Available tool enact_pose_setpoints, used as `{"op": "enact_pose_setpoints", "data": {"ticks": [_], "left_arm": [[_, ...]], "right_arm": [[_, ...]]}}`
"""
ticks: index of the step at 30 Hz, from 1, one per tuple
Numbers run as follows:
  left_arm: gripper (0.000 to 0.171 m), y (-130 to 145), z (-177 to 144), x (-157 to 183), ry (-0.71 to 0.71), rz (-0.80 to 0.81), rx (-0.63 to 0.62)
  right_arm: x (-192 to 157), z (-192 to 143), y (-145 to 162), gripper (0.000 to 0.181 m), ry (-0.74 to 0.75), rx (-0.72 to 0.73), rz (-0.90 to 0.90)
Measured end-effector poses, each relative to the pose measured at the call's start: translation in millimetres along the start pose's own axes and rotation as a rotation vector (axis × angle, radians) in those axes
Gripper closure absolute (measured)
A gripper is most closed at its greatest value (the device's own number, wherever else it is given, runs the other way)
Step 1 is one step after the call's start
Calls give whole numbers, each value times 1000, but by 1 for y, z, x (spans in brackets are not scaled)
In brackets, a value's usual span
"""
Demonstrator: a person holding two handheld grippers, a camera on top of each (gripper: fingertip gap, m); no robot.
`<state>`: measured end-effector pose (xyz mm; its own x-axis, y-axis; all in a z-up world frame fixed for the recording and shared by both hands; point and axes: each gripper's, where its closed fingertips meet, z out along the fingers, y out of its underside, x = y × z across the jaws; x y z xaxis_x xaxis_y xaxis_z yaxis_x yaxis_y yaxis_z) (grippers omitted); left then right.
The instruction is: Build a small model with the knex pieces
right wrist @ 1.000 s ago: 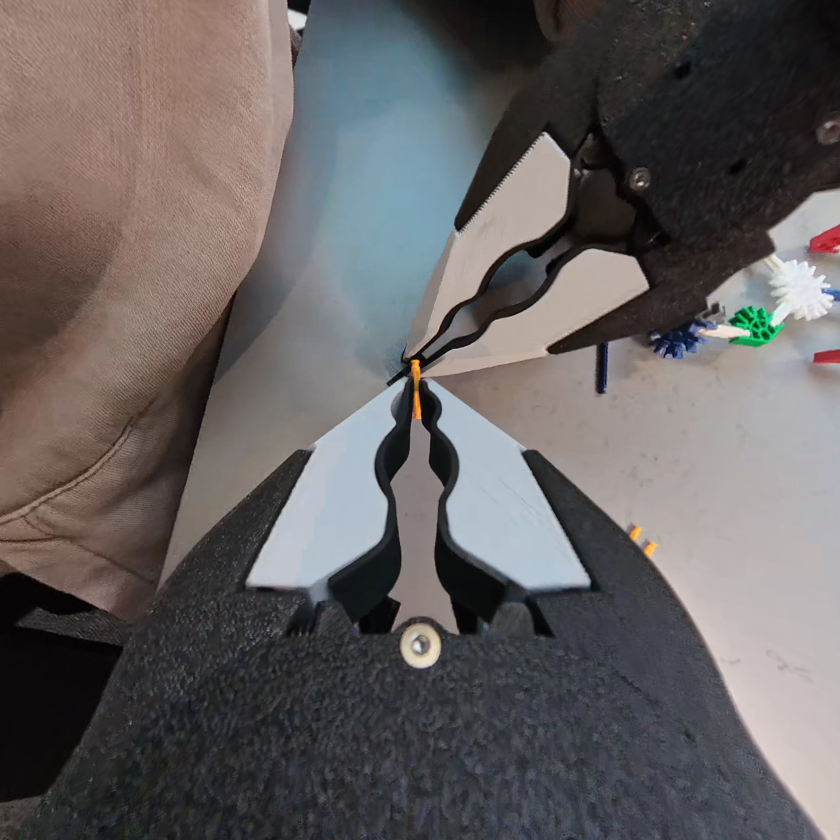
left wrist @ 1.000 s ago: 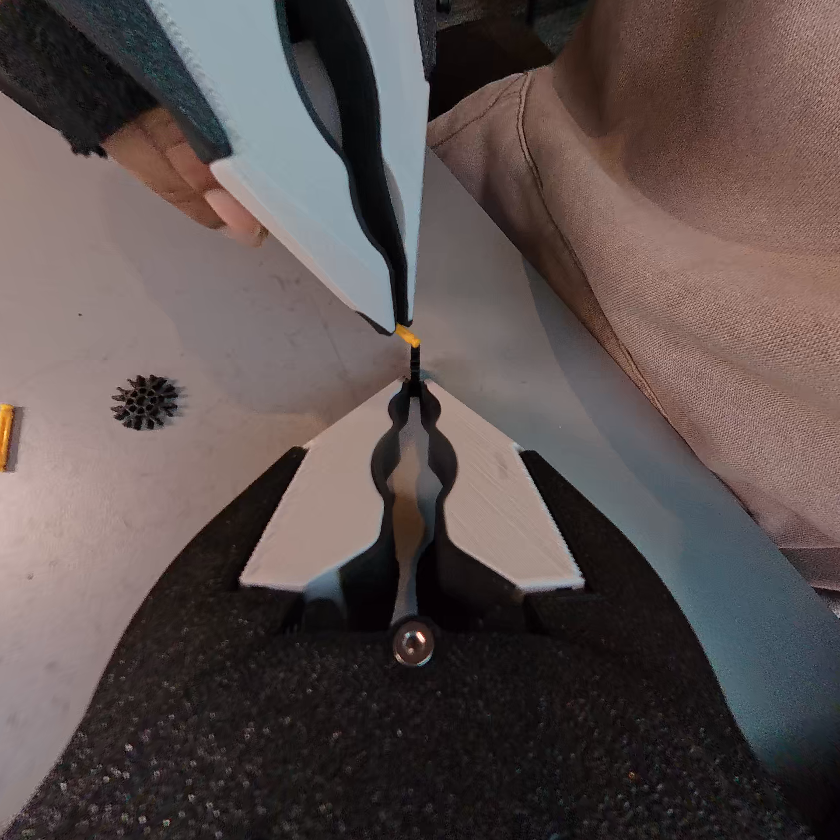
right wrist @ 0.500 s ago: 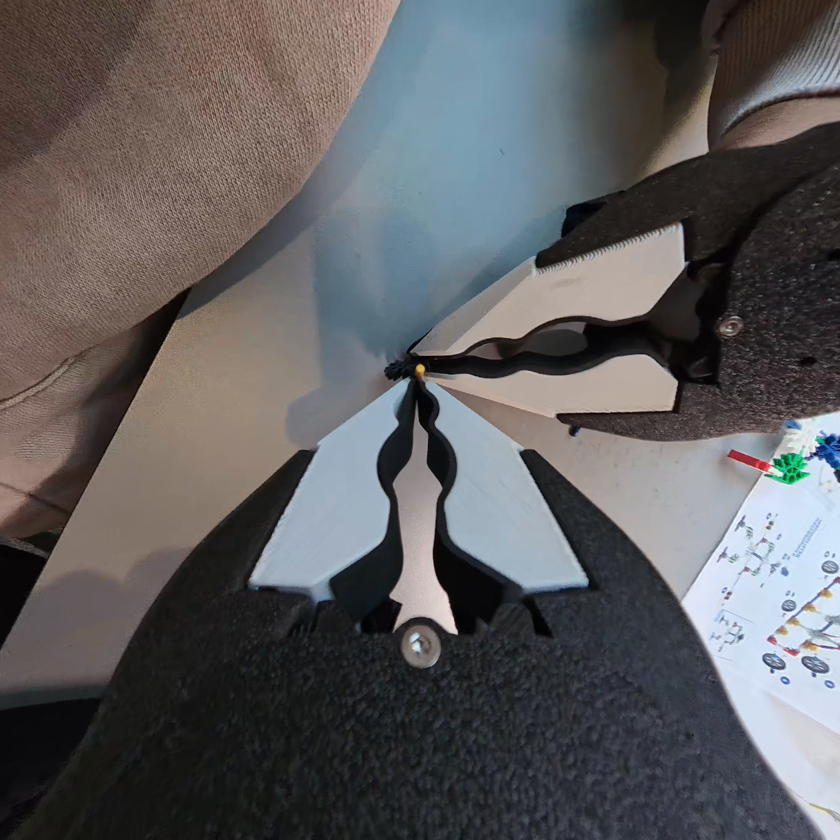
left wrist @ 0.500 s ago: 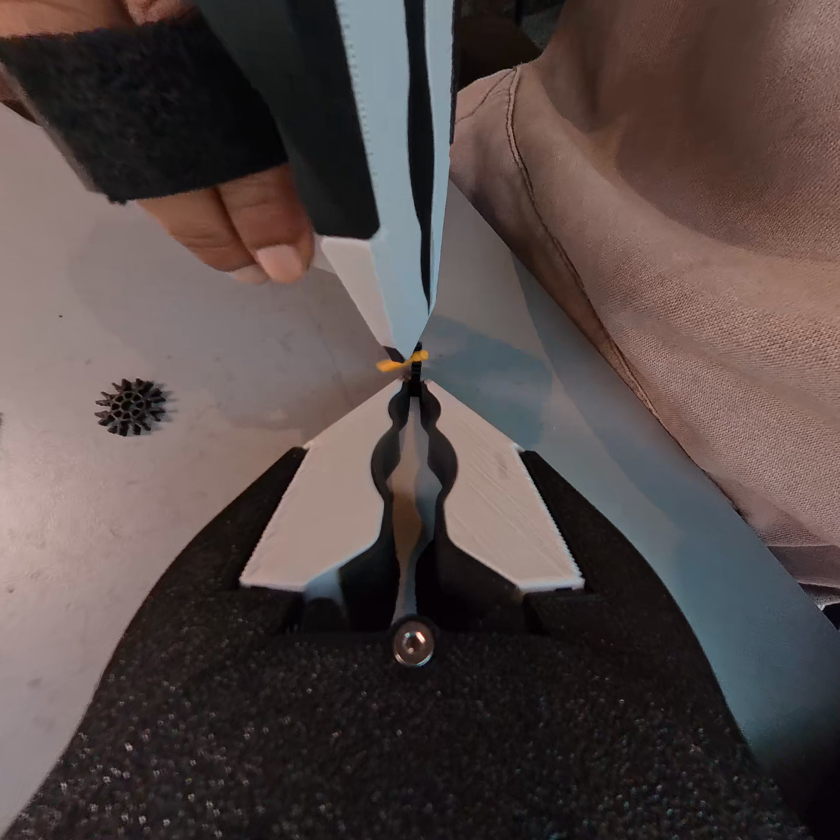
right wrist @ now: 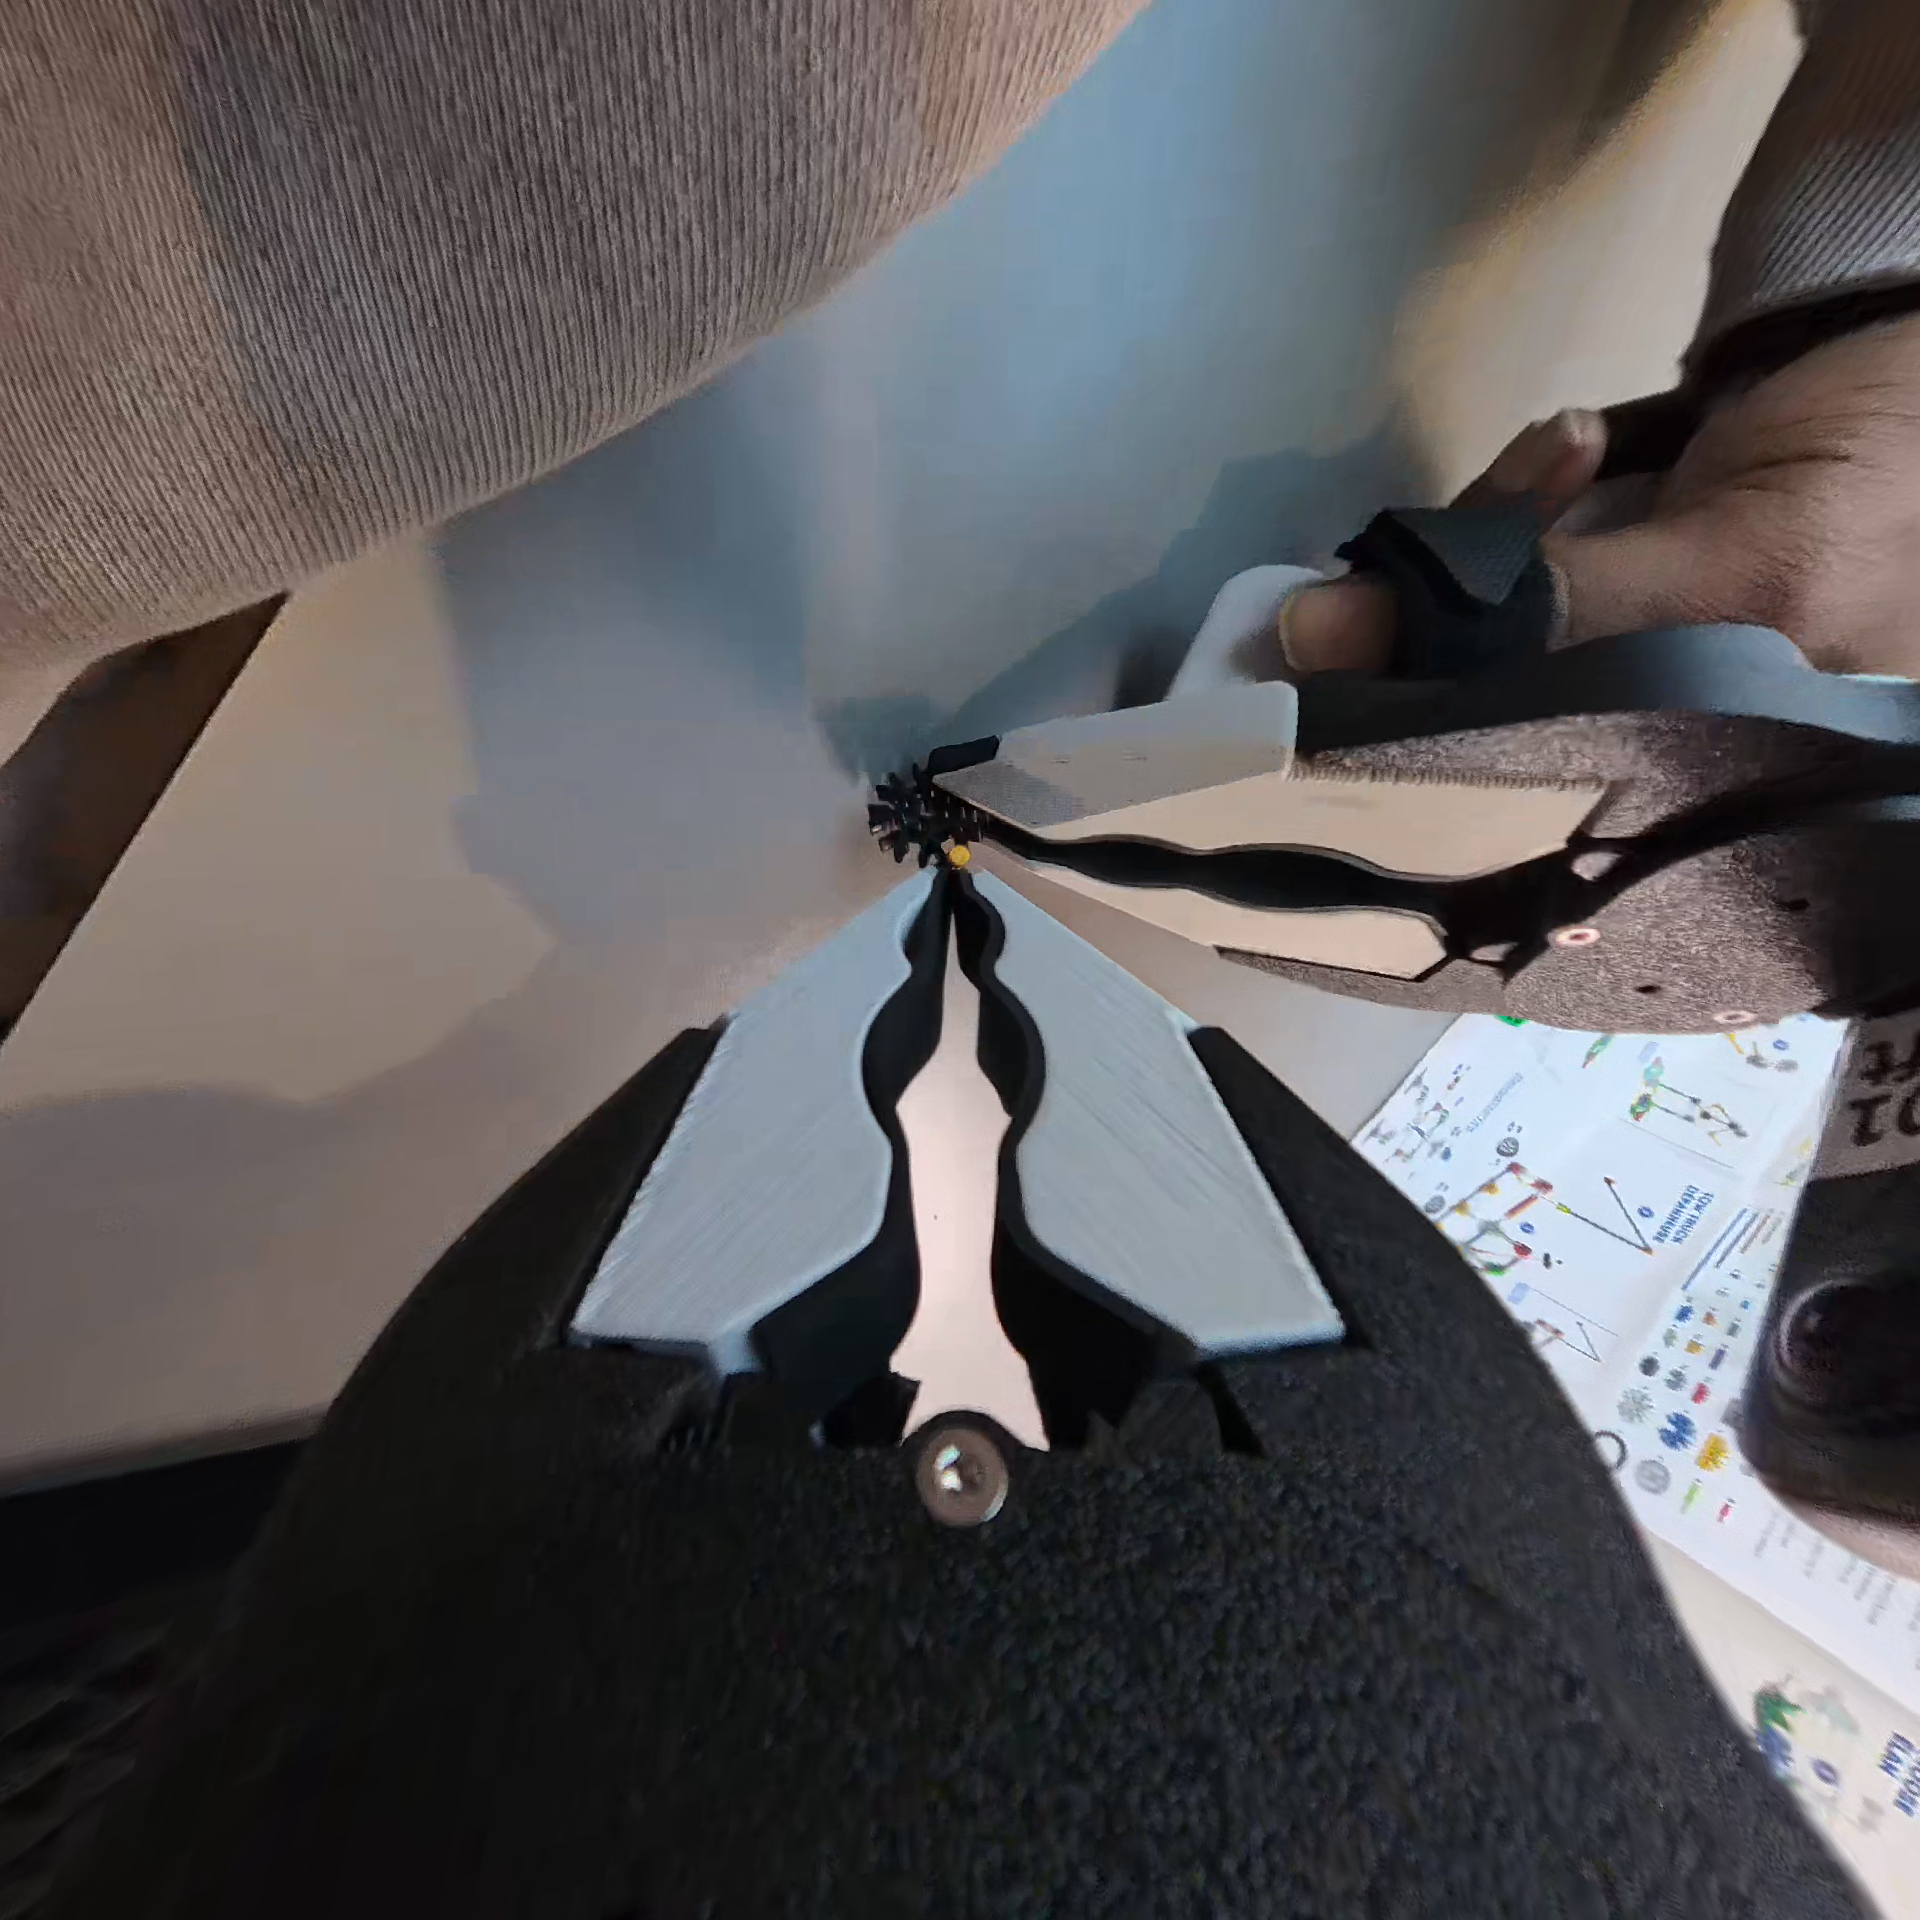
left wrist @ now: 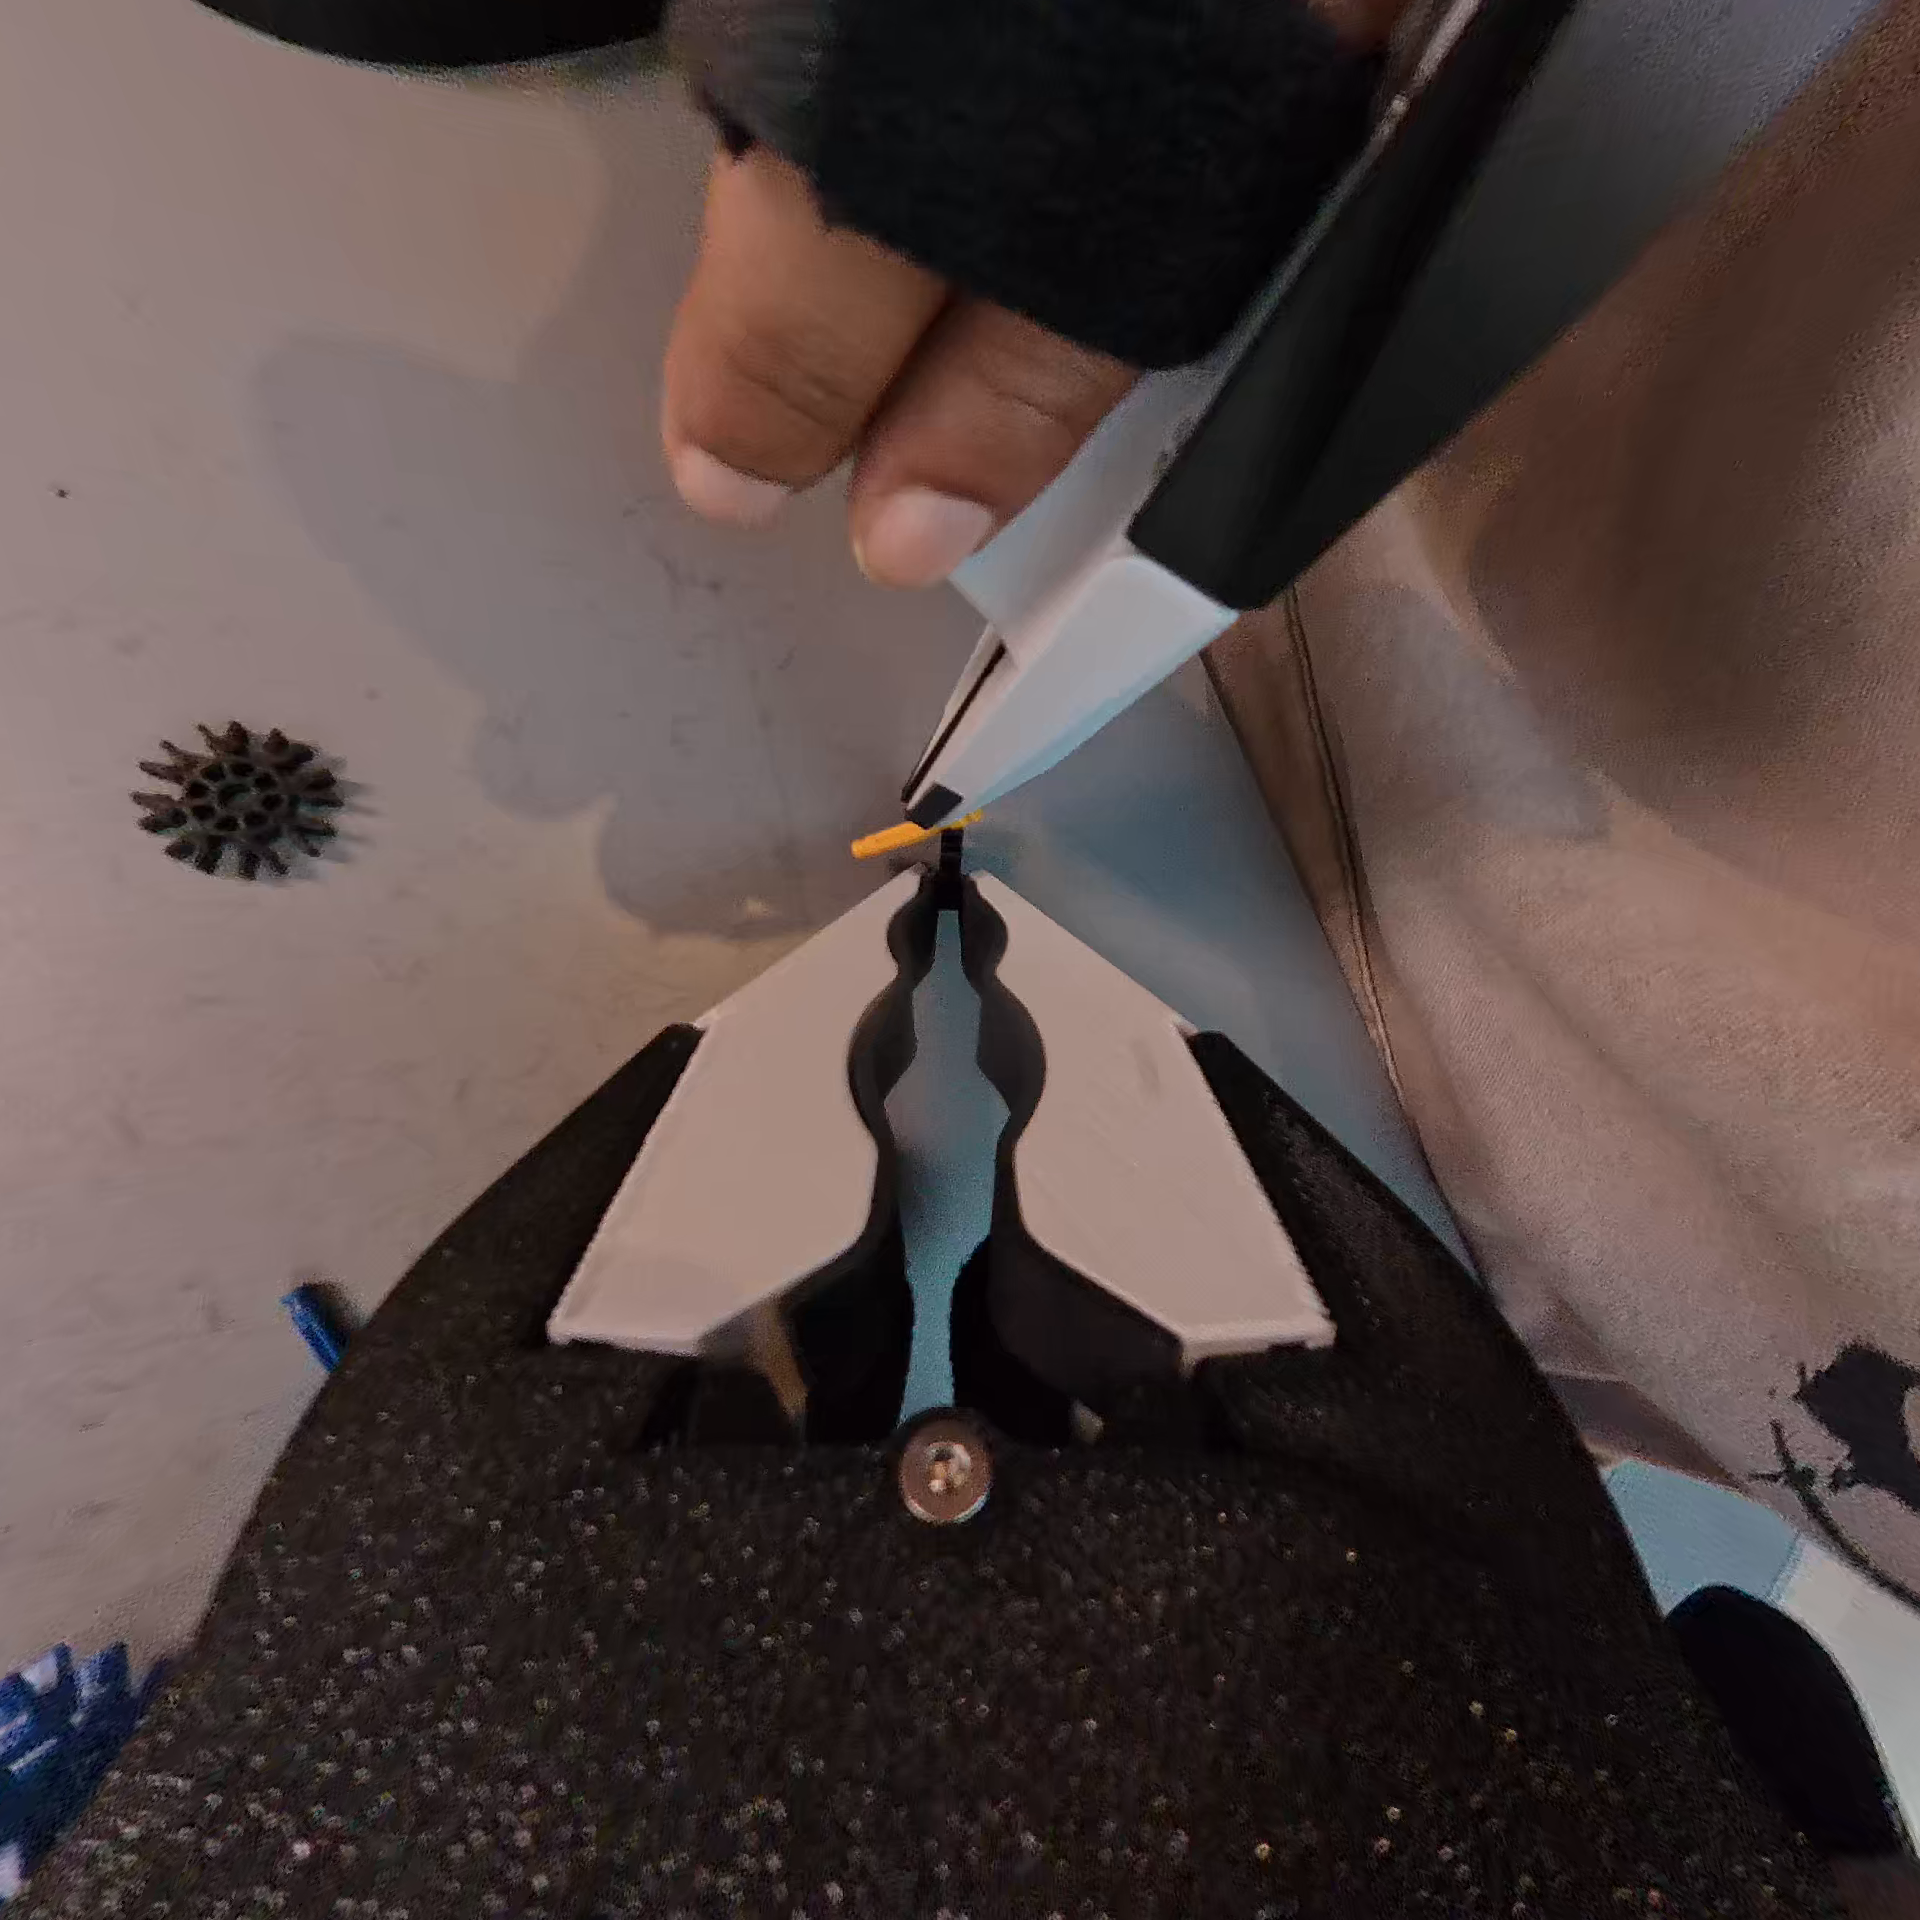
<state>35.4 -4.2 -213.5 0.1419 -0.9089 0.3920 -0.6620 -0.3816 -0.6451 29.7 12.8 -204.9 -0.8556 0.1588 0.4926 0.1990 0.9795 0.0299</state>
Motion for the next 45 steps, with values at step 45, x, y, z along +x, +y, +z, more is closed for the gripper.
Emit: {"op": "enact_pose_setpoints", "data": {"ticks": [45], "left_arm": [[171, -20, 10, -14, -345, -14, 24]], "right_arm": [[-12, -8, 19, 181, 36, -393, -262]]}}
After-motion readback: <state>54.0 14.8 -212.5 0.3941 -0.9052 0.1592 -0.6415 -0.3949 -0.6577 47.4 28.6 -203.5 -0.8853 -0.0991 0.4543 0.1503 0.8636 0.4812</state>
